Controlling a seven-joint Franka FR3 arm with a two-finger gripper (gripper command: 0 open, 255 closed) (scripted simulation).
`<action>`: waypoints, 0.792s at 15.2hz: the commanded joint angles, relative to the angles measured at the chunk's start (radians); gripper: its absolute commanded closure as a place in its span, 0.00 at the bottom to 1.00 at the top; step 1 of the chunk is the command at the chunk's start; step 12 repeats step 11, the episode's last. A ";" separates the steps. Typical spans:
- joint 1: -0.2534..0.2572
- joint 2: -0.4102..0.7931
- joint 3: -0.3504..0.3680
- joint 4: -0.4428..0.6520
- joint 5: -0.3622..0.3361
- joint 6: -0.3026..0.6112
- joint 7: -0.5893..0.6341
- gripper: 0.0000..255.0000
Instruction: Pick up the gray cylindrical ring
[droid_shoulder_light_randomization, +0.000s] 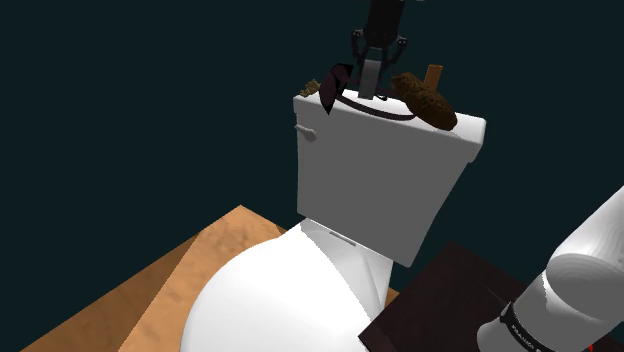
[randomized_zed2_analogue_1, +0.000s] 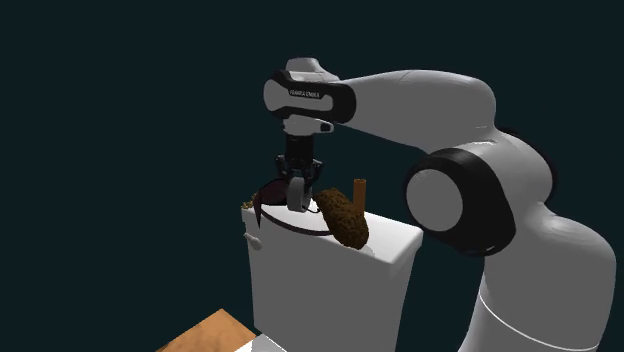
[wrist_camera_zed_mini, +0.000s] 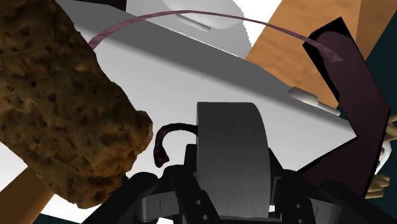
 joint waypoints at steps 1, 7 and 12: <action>0.001 0.012 0.001 0.045 -0.002 -0.033 0.001 1.00; 0.004 0.057 0.004 0.186 -0.010 -0.130 0.006 1.00; 0.006 0.077 0.006 0.243 -0.014 -0.167 0.008 1.00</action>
